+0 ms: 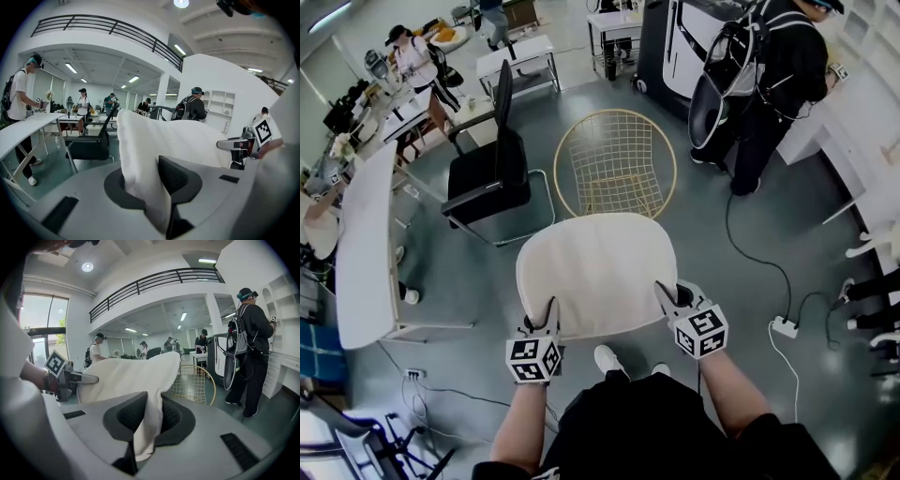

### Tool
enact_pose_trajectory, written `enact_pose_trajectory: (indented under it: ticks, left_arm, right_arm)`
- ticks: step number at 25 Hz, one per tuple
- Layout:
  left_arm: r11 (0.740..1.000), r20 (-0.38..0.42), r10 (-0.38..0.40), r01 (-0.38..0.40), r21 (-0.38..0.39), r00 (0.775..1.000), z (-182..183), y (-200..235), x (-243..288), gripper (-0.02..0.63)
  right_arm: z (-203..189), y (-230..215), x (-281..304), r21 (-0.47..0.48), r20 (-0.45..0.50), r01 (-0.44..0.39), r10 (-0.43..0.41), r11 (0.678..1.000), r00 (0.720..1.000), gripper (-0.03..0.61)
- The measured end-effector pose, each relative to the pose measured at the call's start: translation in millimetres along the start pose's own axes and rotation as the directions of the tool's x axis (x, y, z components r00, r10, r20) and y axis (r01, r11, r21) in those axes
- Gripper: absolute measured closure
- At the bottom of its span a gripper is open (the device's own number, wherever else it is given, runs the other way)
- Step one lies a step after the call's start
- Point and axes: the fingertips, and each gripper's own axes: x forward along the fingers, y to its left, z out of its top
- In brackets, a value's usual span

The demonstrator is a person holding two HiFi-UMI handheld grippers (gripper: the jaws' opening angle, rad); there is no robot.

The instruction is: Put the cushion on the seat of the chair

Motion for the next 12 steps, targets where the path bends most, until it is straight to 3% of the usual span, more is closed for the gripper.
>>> enact_pose_trajectory:
  ticks: [12]
  left_arm:
    - [0.999,0.009,-0.029,0.029,0.019,1.000,15.8,36.9,12.0,0.515]
  right_arm:
    - [10.3,14.9,32.1,0.011,0.011,0.033,-0.033,0.999,0.999,0.523]
